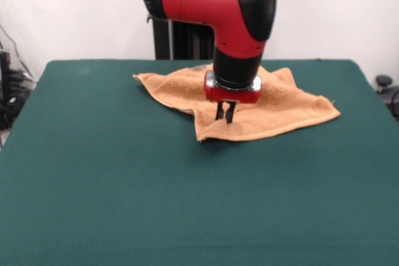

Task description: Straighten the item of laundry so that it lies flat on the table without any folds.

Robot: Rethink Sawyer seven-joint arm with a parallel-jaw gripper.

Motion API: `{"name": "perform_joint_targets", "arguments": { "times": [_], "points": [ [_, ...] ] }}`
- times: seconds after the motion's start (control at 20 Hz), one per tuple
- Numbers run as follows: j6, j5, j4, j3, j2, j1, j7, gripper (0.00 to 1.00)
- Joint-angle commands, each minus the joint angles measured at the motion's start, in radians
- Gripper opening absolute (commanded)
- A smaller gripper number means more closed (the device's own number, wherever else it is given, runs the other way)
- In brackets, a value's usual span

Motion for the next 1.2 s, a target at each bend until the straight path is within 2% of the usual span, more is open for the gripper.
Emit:
{"name": "perform_joint_targets", "arguments": {
  "times": [0.05,0.6,0.85,1.2],
  "points": [
    [-0.52,-0.054,-0.139,0.159,0.254,-0.053,0.155,0.0],
    [-0.581,-0.097,-0.219,0.173,0.3,-0.063,0.142,0.0],
    [-0.568,-0.112,-0.275,0.191,0.336,-0.076,0.11,0.0],
    [-0.414,-0.116,-0.378,0.221,0.37,-0.081,0.042,0.0]
  ]
}}
